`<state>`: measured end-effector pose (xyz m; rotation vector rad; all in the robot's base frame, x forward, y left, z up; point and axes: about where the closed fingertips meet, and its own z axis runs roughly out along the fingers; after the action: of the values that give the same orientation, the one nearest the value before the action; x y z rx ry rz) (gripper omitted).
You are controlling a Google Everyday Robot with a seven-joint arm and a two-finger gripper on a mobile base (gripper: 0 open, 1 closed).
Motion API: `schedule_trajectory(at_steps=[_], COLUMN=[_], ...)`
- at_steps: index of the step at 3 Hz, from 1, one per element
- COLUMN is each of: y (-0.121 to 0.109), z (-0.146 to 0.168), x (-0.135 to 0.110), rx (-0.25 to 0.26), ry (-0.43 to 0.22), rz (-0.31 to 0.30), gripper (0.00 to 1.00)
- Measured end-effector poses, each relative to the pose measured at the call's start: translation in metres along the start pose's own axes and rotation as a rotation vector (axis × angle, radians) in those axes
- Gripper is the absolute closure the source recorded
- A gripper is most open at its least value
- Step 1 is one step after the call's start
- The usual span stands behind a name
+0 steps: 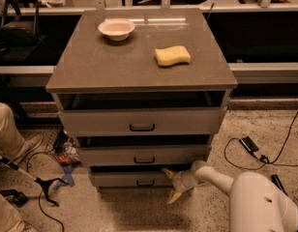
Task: Open bottom drawer
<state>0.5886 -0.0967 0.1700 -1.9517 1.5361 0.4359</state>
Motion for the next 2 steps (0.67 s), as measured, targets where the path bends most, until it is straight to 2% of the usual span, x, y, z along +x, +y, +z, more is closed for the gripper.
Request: schedule_trajectory(at_steps=[1,2], y=[0.004,0.012], z=[-0.012,-0.03], x=[-0.012,-0.023], rx=[0.016,0.028], ry=[-0.033,-0.075], rz=[-0.016,-0.034], gripper=[0.49,0.72])
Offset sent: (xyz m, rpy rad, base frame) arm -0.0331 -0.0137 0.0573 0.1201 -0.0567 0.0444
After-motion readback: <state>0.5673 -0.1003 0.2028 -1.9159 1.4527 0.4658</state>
